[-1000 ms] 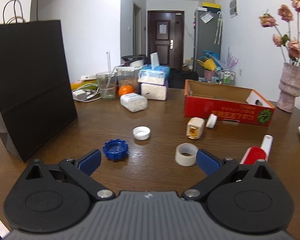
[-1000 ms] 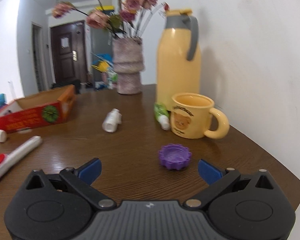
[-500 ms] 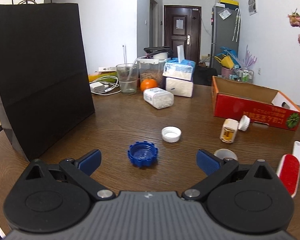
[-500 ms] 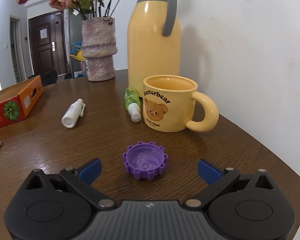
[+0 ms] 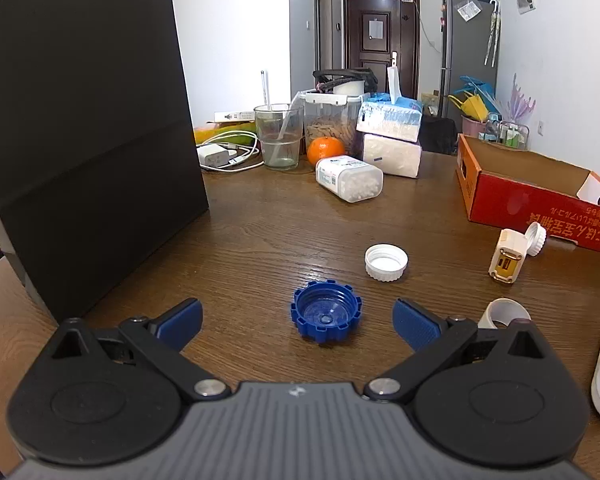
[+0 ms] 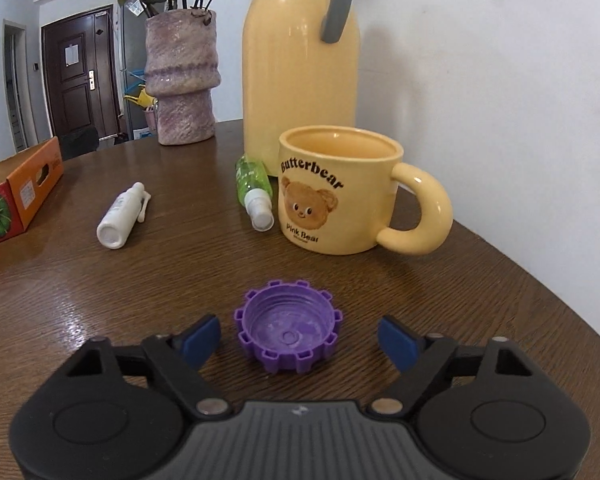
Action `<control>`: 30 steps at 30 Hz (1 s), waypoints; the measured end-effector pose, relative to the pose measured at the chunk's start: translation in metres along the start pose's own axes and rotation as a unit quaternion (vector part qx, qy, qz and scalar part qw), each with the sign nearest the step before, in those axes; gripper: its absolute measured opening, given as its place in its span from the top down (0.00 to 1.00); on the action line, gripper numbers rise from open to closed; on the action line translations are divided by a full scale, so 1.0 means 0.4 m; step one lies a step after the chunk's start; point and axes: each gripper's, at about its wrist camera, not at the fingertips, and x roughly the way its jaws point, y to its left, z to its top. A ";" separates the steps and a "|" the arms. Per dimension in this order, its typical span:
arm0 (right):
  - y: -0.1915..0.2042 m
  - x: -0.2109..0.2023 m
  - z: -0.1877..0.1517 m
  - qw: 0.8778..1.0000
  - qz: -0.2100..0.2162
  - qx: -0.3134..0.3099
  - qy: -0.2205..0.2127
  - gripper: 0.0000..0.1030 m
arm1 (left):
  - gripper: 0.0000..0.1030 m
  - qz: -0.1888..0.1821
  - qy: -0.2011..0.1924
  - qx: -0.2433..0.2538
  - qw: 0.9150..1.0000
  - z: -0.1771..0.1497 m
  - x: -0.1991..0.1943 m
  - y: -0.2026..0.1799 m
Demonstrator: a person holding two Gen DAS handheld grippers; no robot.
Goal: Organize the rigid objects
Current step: 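Close the left gripper on the blue cap while the right gripper grasps the purple cap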
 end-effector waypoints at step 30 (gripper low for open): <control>0.007 -0.016 -0.001 1.000 -0.002 0.008 -0.018 0.48 | 0.42 -0.031 0.063 0.011 0.997 -0.004 0.193 -0.040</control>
